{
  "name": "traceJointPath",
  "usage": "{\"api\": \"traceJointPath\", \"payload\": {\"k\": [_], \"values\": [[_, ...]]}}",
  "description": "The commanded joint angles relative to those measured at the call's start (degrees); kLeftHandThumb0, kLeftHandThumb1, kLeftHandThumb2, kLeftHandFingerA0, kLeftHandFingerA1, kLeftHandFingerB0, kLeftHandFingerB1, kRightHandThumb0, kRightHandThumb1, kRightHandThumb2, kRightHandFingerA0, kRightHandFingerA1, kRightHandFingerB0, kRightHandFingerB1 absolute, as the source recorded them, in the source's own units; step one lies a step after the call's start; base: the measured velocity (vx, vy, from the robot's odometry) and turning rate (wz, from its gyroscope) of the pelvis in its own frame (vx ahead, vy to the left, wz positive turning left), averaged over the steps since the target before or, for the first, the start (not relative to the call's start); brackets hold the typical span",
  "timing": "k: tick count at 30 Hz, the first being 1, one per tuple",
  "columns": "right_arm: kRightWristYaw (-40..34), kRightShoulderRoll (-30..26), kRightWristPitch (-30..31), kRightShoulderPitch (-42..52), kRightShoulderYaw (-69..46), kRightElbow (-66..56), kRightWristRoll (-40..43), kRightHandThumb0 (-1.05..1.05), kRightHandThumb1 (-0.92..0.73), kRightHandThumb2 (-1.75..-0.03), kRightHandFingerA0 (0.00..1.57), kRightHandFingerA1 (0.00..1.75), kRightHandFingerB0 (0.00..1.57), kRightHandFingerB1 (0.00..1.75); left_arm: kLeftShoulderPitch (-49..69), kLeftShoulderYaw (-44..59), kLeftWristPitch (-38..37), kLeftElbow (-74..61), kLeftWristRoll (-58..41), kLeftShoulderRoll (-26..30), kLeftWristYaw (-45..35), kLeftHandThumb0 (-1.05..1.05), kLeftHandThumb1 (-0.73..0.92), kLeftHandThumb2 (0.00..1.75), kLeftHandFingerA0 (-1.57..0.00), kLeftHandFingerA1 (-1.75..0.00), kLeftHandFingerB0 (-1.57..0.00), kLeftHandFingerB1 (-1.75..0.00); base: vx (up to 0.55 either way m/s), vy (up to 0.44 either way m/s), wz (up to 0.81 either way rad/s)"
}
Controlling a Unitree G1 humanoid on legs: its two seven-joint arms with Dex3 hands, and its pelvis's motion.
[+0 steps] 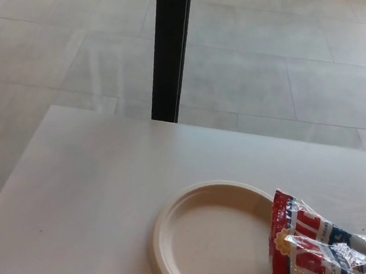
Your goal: The robot uses its right hand to pick up a bag of sunflower seeds kept in the middle of the desk and tilts it over a plate kept next to it to pour out a few seeds and then puts the bag of seeds back on the desk
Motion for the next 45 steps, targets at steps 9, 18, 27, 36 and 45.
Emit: {"api": "traceJointPath", "payload": {"k": [9, 18, 27, 36, 45], "values": [[-0.36, 0.64, 0.72, 1.71, 0.42, -4.53, -4.27, -1.05, -0.63, -1.00, 0.00, 0.05, 0.00, 0.04, -0.02, 1.13, -0.04, 0.46, -1.24, 0.23, 0.03, -0.49, 0.56, 0.57, -0.71, -0.73, -0.71, -0.54, 0.00, 0.000, 0.00], [-3.12, 0.81, -1.75, 1.88, 0.23, -3.02, -7.60, -1.05, -0.63, -0.93, 0.00, 0.03, 0.12, 0.00, -0.28, 1.31, -0.28, 0.38, -1.44, 0.39, -0.46, -0.47, 0.59, 0.58, -0.68, -0.71, -0.68, -0.54, 0.00, 0.000, 0.00], [-4.63, 0.83, -3.00, 0.48, 2.71, 0.14, -11.63, -0.96, -0.56, -0.91, 0.00, 0.13, 0.00, 0.09, 0.02, 1.12, -0.84, 0.32, -1.93, 0.22, -0.75, -0.49, 0.56, 0.57, -0.69, -0.71, -0.68, -0.53, 0.00, 0.000, 0.00], [-6.40, 0.91, -6.13, -1.83, 6.37, 3.68, -15.21, -0.92, -0.52, -0.86, 0.00, 0.11, 0.00, 0.17, -0.20, -0.02, -0.86, 0.23, -0.51, 0.49, -0.56, -0.50, 0.60, 0.58, -0.65, -0.67, -0.63, -0.49, 0.00, 0.000, 0.00], [-6.01, -0.88, -4.32, -3.72, 9.33, 6.37, -19.31, -0.84, -0.50, -0.78, 0.00, 0.04, 0.06, 0.14, -0.46, -0.88, -1.19, 0.51, 0.18, 0.51, -0.05, -0.49, 0.59, 0.58, -0.70, -0.67, -0.68, -0.50, 0.00, 0.000, 0.00]]}}
